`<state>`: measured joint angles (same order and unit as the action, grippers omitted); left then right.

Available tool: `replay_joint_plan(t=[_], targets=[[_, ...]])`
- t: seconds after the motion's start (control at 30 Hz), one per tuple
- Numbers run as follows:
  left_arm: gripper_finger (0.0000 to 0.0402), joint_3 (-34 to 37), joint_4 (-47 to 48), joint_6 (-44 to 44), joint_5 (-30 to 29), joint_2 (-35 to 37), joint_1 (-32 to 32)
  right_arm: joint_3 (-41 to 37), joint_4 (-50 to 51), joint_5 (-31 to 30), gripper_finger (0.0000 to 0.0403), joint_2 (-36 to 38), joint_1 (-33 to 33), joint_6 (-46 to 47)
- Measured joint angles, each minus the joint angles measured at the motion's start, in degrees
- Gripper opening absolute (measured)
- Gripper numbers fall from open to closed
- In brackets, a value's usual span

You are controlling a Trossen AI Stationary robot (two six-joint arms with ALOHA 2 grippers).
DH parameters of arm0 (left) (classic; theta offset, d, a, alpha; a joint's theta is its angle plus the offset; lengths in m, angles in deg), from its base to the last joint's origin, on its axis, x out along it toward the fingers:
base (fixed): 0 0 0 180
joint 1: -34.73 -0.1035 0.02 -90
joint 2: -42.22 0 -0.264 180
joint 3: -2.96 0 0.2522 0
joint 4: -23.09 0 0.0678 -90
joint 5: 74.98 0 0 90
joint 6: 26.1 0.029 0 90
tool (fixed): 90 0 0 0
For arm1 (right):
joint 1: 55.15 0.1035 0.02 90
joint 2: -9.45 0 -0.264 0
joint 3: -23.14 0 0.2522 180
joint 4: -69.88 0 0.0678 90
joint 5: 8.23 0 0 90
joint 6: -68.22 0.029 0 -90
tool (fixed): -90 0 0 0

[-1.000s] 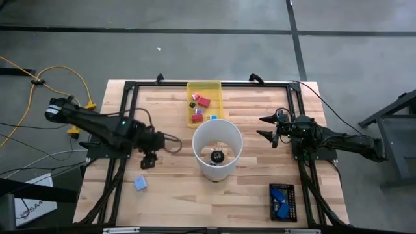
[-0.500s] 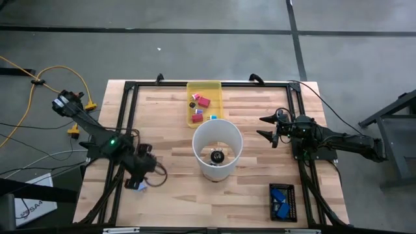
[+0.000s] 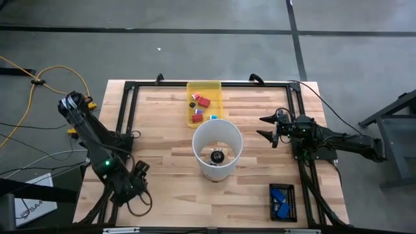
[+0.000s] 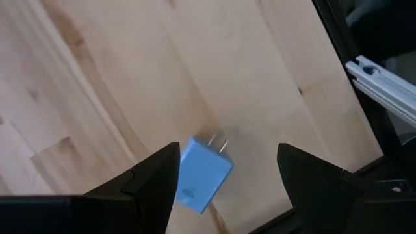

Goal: Pick & Place Office items
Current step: Put the blue charger adapter into the yellow bin

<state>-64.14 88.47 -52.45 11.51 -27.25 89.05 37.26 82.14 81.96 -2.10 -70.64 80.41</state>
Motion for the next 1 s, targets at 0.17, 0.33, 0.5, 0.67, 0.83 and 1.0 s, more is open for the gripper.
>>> replay_joint_plan(t=[0.17, 0.33, 0.5, 0.67, 0.83, 1.0], targets=[[0.0250, 0.00, -2.08, 0.00, -0.10, -4.08, 1.91, 0.00, 0.00, 0.00, 0.0325, 0.00, 0.00, 0.00], [0.0250, 0.00, -2.43, 0.04, -0.06, -6.96, 2.25, 0.00, 0.00, 0.00, 0.0325, -0.01, -0.01, -0.01], [0.0250, 0.00, -2.03, 2.89, -0.08, -8.50, 2.17, 0.00, 0.00, 0.00, 0.0325, -0.02, 0.00, -0.01], [0.0250, 0.00, -0.12, 2.57, 0.06, -10.57, 1.78, 0.00, 0.00, 0.00, 0.0325, 0.00, 0.00, 0.00], [0.0250, 0.00, 0.11, 4.48, 0.43, -12.82, 1.62, 0.00, 0.00, 0.00, 0.0325, 0.00, 0.00, 0.01], [0.0250, 0.00, 0.17, 5.60, 1.70, -15.31, 1.62, 0.00, 0.00, -0.02, 0.0325, 0.00, -0.02, -0.01]])
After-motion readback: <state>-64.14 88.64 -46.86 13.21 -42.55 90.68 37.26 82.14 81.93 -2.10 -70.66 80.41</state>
